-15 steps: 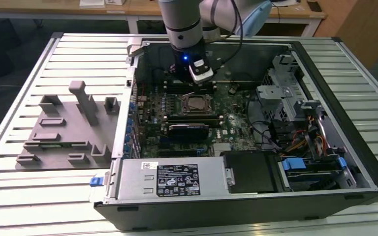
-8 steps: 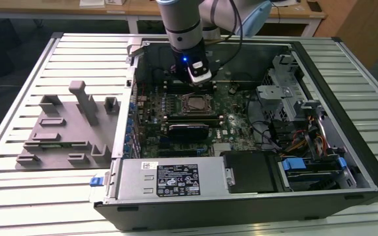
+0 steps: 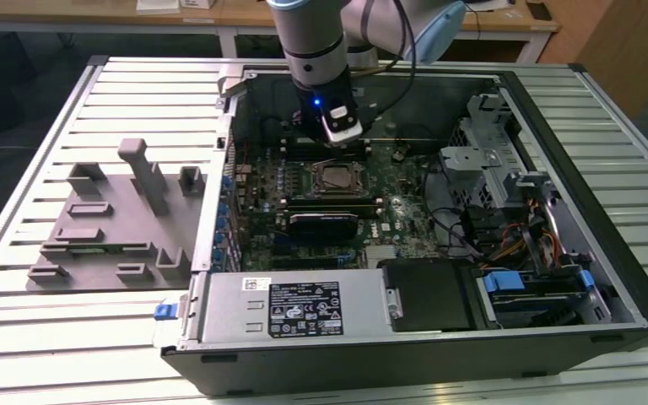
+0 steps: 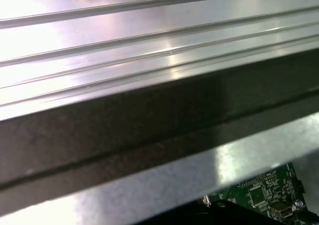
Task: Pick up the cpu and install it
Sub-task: 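Install the first cpu locking lever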
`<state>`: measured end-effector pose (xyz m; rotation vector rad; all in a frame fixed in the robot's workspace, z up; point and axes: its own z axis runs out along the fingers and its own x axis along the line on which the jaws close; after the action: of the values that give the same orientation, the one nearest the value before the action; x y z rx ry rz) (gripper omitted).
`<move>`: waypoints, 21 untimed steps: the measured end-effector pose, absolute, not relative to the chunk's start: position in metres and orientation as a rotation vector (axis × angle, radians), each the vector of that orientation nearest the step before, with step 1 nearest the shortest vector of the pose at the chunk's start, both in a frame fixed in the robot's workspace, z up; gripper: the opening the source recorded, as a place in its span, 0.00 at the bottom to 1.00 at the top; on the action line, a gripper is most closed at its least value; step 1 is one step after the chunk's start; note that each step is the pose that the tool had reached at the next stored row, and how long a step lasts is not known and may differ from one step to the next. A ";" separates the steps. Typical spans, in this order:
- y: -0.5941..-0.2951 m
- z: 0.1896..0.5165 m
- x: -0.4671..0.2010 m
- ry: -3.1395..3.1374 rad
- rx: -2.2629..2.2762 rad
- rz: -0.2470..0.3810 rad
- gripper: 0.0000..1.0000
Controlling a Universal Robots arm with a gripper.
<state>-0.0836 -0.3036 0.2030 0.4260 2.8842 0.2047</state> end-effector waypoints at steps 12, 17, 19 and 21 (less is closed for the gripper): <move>-0.304 0.202 -0.084 2.881 0.426 0.213 0.11; -0.304 0.201 -0.084 2.880 0.426 0.214 0.11; -0.304 0.201 -0.084 2.880 0.426 0.213 0.11; -0.304 0.201 -0.084 2.880 0.426 0.213 0.11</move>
<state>-0.0836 -0.3035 0.2009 0.4261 2.8801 0.2134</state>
